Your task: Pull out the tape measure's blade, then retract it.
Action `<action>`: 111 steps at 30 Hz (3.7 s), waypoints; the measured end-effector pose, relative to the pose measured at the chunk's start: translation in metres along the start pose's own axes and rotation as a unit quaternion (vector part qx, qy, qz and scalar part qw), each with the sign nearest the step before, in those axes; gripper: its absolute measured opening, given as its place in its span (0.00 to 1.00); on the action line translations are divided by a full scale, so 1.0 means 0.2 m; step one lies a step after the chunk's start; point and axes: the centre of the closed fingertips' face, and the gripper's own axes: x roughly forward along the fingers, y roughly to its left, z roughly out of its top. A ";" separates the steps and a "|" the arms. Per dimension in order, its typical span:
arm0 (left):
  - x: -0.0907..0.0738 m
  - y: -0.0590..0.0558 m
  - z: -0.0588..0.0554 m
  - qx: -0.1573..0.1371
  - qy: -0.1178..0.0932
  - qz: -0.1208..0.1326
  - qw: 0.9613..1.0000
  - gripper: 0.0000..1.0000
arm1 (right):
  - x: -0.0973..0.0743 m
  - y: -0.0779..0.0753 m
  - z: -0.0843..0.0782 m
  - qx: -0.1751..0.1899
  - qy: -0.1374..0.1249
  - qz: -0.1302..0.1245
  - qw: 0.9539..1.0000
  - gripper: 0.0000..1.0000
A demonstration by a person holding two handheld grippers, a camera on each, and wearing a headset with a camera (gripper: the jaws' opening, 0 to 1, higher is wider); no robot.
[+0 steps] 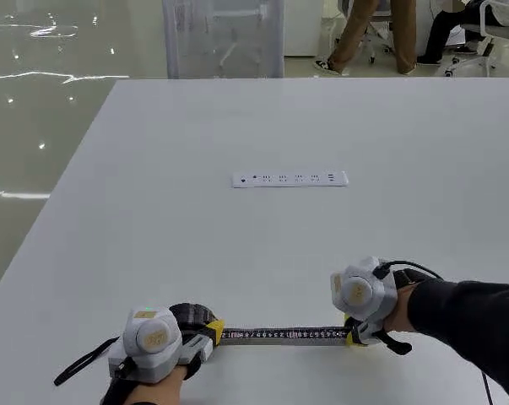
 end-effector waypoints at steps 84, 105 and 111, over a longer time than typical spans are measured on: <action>-0.01 0.00 0.00 -0.029 0.016 -0.022 0.999 0.59 | 0.08 0.02 0.30 0.025 -0.064 0.000 0.998 0.12; 0.00 0.00 -0.01 -0.021 0.020 -0.019 0.999 0.58 | 0.10 0.03 0.40 0.032 -0.063 -0.002 0.997 0.12; -0.01 -0.01 0.00 -0.021 0.021 -0.016 0.999 0.58 | 0.12 0.03 0.44 0.021 -0.067 0.000 0.997 0.12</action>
